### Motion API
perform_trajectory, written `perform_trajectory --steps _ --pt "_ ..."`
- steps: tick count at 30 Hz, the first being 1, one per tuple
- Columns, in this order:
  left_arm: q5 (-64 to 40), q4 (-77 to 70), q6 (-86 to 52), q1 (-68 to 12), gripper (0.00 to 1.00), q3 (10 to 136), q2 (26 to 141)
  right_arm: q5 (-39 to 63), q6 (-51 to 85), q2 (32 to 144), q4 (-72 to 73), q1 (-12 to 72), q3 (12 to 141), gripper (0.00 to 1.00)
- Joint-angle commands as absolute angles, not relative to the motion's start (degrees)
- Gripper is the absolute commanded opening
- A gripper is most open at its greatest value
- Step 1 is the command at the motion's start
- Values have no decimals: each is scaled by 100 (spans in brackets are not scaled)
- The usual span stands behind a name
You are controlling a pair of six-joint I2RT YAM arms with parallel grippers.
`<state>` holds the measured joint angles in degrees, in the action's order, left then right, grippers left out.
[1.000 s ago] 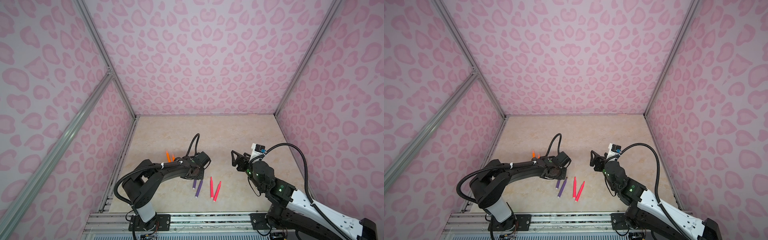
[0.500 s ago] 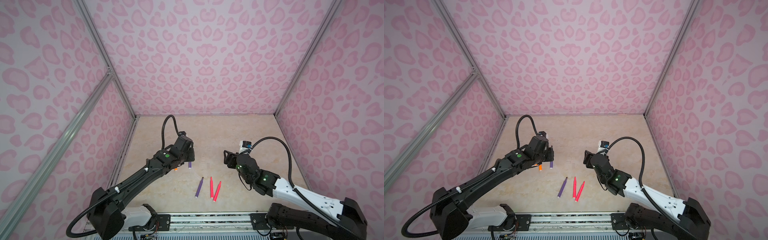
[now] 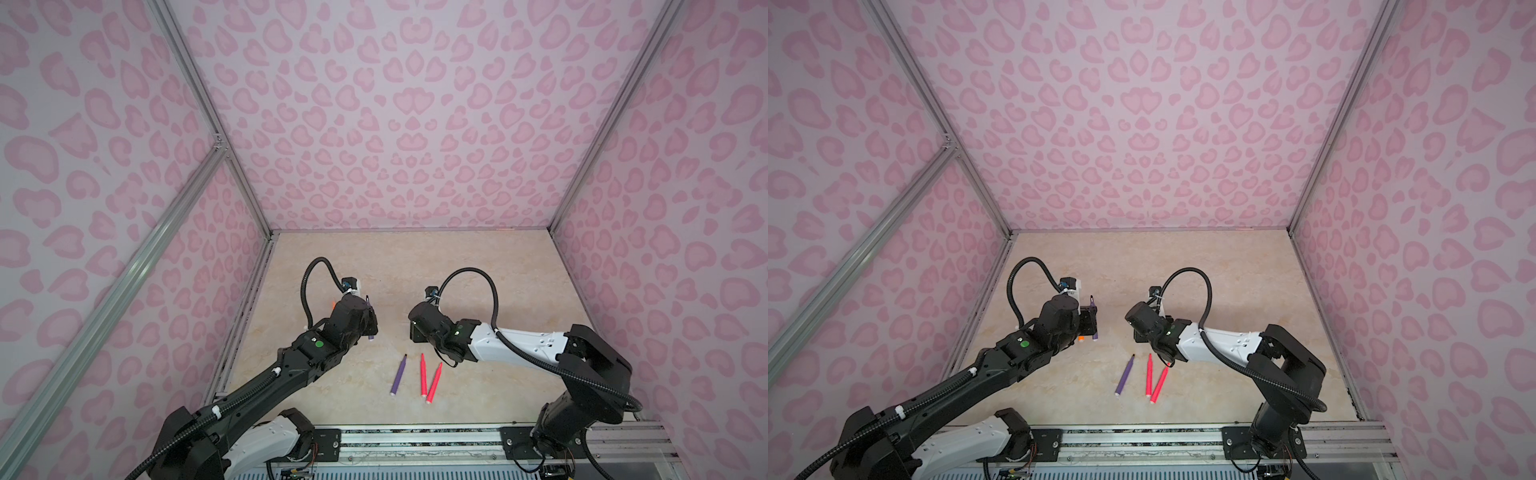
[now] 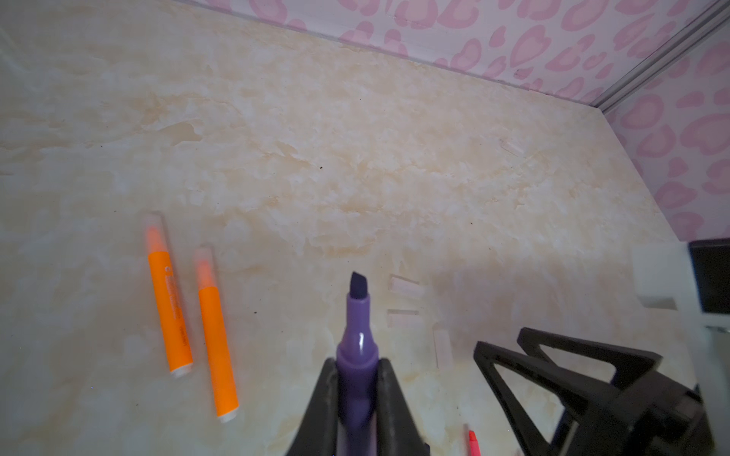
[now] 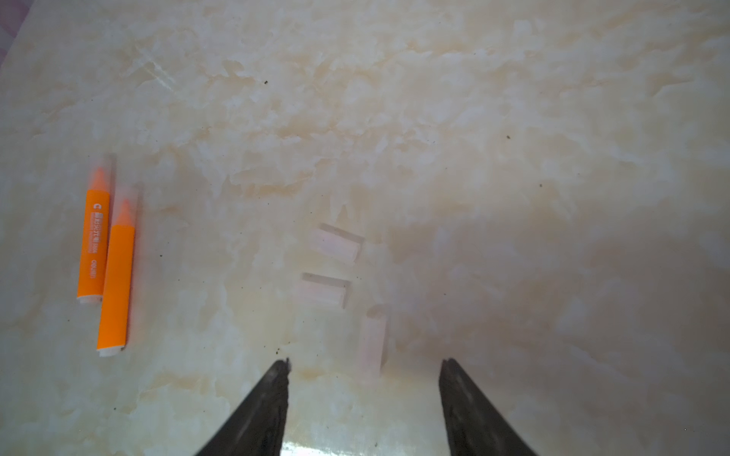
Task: Insert pens into pen caps
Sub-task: Pick up the pen cap from the center of the table.
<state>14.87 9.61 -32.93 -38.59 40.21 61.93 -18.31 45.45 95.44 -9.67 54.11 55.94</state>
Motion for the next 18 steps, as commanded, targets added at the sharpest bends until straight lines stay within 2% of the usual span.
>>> perform_trajectory --steps 1,9,18 --pt "1432 596 -3268 -3858 3 4029 6203 -1823 4610 9740 -1218 5423 5680 59" --pt "1083 -76 -3130 -3858 3 3541 5559 -1888 4656 10109 -1471 5423 5994 55" --pt "1232 -240 -3103 -3860 3 3308 5131 -1975 4652 10637 -1679 5429 6355 51"
